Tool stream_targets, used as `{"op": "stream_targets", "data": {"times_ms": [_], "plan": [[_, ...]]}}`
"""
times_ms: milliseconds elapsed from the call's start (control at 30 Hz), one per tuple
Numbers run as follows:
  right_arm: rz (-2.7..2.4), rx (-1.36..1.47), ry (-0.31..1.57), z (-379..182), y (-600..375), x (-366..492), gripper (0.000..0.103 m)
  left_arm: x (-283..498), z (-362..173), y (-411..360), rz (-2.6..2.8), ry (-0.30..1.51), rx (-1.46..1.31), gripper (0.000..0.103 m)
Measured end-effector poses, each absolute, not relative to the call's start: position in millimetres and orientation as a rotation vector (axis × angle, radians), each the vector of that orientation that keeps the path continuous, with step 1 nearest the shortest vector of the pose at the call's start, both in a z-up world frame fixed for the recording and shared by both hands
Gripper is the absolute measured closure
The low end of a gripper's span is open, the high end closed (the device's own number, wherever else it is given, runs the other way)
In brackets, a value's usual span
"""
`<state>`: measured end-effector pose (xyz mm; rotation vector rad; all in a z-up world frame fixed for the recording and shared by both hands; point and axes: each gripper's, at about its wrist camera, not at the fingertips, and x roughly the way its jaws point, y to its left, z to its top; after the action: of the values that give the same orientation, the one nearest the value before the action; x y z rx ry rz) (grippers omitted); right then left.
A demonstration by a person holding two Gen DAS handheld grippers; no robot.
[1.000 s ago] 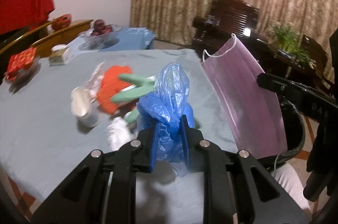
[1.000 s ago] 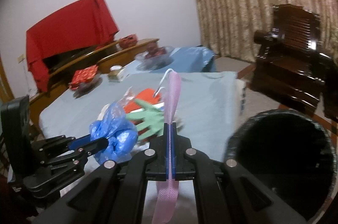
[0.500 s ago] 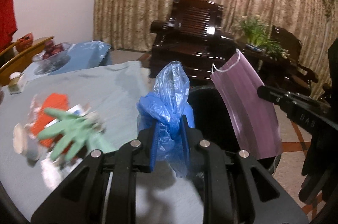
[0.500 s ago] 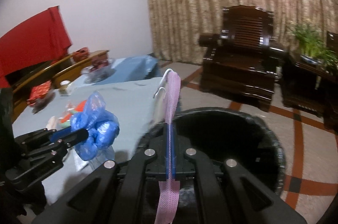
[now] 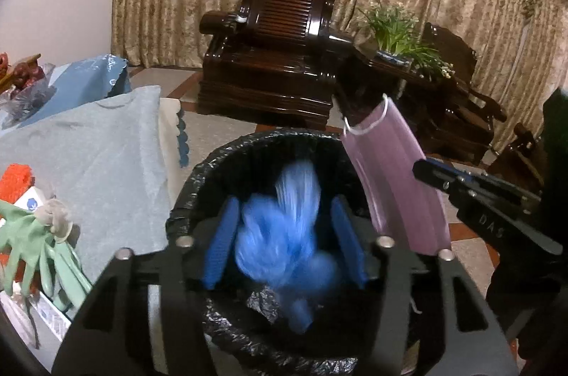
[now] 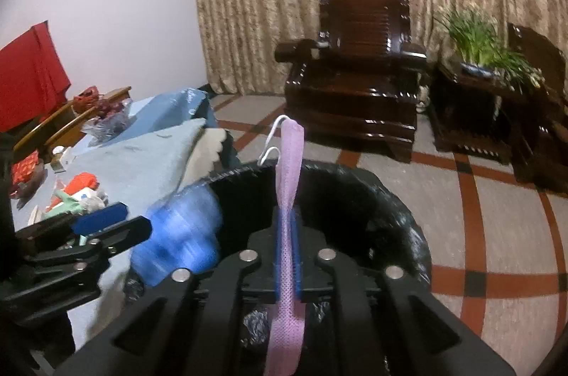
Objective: Collect trash
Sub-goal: 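Carry the blue bag and pink mask over the bin and open both grippers, then move the left gripper back to the table and grasp the white tissue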
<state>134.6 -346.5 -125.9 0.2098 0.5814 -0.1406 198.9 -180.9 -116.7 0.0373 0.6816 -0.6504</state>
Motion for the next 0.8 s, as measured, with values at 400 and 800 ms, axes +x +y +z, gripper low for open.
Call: {"op": "stream_targets", "data": {"times_ms": [400, 800], "plan": [[-0.135, 0.235, 0.520, -112.8, -331.7, 124.8, 0.008, 186.6, -93.1, -112.4, -0.537, 0.597, 0.014, 0.013], [0.141, 0.191, 0.492, -97.0, -212.8, 145.3, 0.006, 156.7, -75.8, 30.2, -0.168, 0.561, -0.022, 0.008]]}}
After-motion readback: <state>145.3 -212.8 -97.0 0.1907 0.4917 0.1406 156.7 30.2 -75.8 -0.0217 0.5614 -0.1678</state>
